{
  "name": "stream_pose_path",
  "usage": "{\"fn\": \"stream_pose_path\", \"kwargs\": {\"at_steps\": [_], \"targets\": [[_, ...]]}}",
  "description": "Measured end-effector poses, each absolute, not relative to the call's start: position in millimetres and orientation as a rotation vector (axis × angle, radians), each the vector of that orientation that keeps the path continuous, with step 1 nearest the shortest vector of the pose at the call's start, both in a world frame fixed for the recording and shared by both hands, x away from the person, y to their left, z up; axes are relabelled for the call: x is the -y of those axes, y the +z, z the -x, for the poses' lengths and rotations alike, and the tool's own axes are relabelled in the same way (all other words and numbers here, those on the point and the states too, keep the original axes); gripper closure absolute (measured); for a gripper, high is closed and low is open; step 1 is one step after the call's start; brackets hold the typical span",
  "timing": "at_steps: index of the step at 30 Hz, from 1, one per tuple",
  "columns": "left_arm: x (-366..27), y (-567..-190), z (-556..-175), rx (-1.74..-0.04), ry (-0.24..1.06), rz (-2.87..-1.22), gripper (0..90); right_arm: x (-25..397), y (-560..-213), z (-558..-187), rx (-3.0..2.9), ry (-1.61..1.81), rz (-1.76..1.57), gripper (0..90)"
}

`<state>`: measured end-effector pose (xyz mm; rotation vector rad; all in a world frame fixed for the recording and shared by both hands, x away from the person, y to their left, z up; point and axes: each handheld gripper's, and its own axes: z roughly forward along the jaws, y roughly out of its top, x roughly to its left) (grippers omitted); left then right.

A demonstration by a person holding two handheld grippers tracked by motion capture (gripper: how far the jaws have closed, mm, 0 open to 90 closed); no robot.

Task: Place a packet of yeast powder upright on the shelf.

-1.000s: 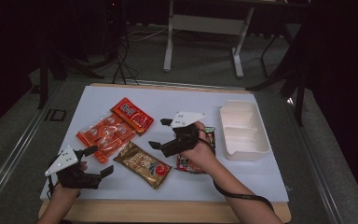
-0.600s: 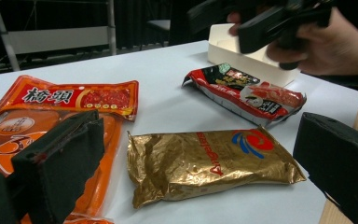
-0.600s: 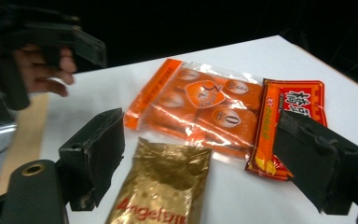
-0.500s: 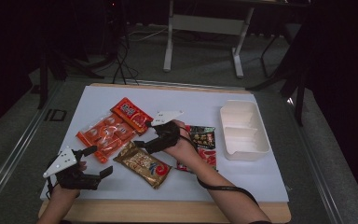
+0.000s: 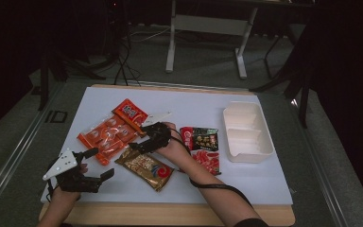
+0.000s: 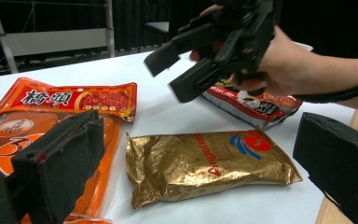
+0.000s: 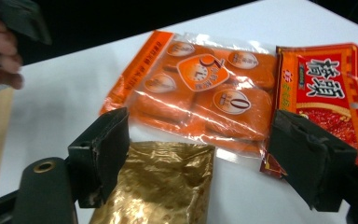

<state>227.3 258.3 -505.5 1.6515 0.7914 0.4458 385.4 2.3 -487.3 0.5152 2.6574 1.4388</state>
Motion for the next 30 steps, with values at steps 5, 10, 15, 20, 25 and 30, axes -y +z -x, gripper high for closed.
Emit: {"fn": "stream_pose_path", "kwargs": {"at_steps": [5, 10, 15, 20, 25, 30], "targets": [[-258, -506, -227, -0.790, 0.441, -1.650, 1.7, -10, -498, -392, -2.672, 1.407, -0.535, 23.6], [-259, -506, -227, -0.791, 0.437, -1.647, 1.6, -17, -509, -395, -2.705, 1.375, -0.561, 27.6], [-259, -506, -228, -0.790, 0.432, -1.649, 1.6, -24, -521, -400, -2.755, 1.329, -0.596, 32.5], [-259, -507, -228, -0.791, 0.425, -1.653, 1.6, -28, -529, -403, -2.789, 1.290, -0.633, 33.7], [-259, -507, -229, -0.791, 0.420, -1.656, 1.6, -35, -536, -407, -2.829, 1.234, -0.655, 36.6], [-259, -507, -229, -0.793, 0.420, -1.655, 1.6, -40, -542, -406, -2.883, 1.153, -0.639, 38.8]]}}
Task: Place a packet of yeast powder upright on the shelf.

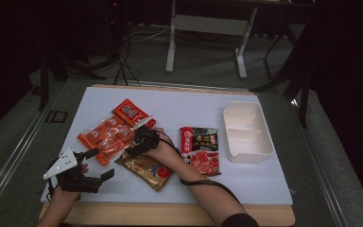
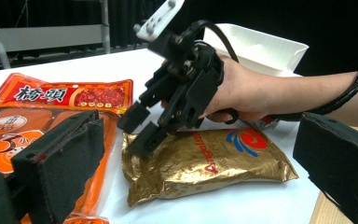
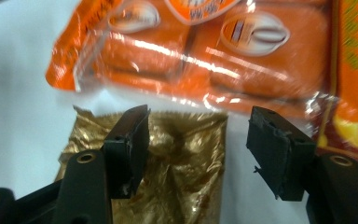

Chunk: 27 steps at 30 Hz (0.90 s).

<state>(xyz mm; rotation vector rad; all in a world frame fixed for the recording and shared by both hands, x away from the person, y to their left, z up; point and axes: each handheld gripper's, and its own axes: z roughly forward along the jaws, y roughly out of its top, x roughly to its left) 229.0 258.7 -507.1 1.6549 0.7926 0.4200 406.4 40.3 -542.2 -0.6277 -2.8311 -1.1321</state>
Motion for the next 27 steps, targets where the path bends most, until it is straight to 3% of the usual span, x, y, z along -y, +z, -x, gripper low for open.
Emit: {"fn": "stream_pose_path", "kwargs": {"at_steps": [6, 13, 18, 20, 21, 27], "targets": [[-258, -507, -229, -0.790, 0.420, -1.659, 1.6, -44, -542, -404, 2.876, -1.084, 0.607, 44.0], [-258, -507, -229, -0.792, 0.421, -1.659, 1.6, -50, -539, -394, 2.971, -1.029, 0.543, 59.2], [-258, -507, -229, -0.791, 0.423, -1.662, 1.6, -55, -537, -389, 3.051, -0.987, 0.503, 76.9], [-258, -507, -229, -0.792, 0.424, -1.660, 1.6, -55, -537, -389, 3.053, -0.984, 0.503, 79.5], [-258, -507, -229, -0.792, 0.425, -1.659, 1.6, -55, -537, -388, 3.050, -0.983, 0.493, 86.4], [-259, -507, -229, -0.794, 0.427, -1.659, 1.7, -50, -530, -389, 3.014, -0.997, 0.495, 88.9]]}}
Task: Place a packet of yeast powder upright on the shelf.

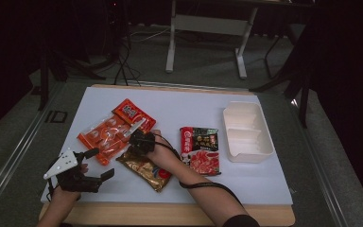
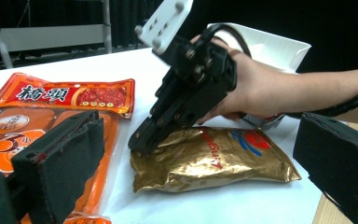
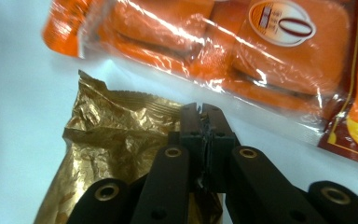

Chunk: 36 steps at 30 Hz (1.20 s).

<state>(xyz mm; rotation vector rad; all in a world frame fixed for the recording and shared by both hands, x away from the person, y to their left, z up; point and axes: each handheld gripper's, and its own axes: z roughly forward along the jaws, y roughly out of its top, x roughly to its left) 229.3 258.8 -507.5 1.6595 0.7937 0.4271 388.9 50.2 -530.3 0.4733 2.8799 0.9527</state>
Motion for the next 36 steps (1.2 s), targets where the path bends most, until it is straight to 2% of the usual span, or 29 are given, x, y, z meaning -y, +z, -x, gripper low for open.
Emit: {"fn": "stream_pose_path", "kwargs": {"at_steps": [11, 36], "targets": [[-258, -508, -230, -0.798, 0.430, -1.665, 1.6, -29, -500, -385, -2.857, 1.087, -0.484, 89.2], [-256, -509, -230, -0.798, 0.432, -1.673, 1.6, 10, -434, -347, -2.824, 1.409, -0.385, 89.4]]}}
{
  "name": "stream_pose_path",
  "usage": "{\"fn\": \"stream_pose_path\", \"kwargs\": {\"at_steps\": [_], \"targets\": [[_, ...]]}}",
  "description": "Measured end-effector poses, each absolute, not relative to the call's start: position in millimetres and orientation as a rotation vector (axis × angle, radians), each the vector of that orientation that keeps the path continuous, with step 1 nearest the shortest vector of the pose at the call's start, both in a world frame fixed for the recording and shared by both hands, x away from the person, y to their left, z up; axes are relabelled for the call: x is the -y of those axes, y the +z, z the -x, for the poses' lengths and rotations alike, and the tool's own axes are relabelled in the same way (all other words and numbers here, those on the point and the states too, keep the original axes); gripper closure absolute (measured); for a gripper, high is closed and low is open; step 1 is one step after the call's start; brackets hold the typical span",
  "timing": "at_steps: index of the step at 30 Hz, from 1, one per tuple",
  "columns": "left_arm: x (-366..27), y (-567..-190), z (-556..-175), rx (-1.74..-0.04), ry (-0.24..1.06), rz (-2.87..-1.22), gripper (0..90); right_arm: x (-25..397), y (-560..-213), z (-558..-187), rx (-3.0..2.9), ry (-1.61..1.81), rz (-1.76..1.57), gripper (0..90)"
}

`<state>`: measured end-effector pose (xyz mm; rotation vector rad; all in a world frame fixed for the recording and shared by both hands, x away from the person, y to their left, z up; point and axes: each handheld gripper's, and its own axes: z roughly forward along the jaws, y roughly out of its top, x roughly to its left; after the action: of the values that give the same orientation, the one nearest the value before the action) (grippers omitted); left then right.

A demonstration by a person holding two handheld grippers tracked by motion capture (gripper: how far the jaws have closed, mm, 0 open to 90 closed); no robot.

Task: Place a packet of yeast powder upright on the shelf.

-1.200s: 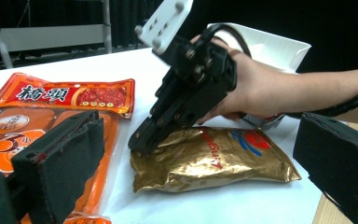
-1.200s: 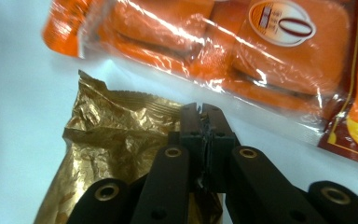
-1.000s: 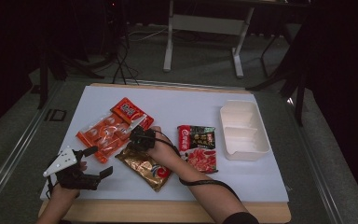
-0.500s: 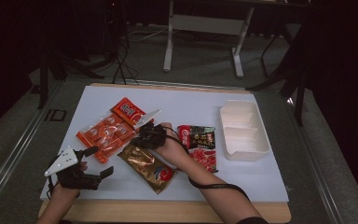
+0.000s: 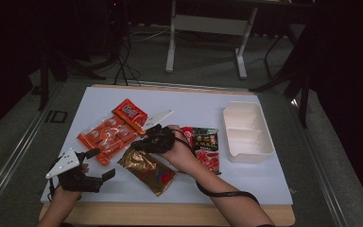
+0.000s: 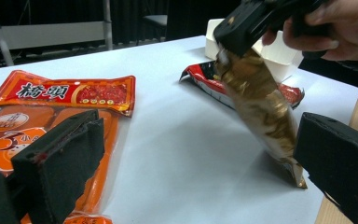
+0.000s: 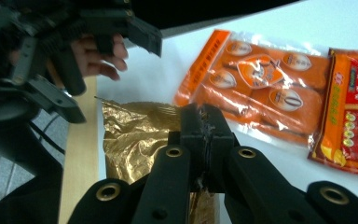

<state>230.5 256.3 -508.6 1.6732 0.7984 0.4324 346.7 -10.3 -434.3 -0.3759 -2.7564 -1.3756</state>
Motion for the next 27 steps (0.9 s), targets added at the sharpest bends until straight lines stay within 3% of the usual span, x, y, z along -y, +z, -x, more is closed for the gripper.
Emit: {"fn": "stream_pose_path", "kwargs": {"at_steps": [27], "targets": [[-255, -510, -232, -0.807, 0.429, -1.682, 1.6, 57, -347, -370, 2.759, -1.670, 0.463, 89.5]]}}
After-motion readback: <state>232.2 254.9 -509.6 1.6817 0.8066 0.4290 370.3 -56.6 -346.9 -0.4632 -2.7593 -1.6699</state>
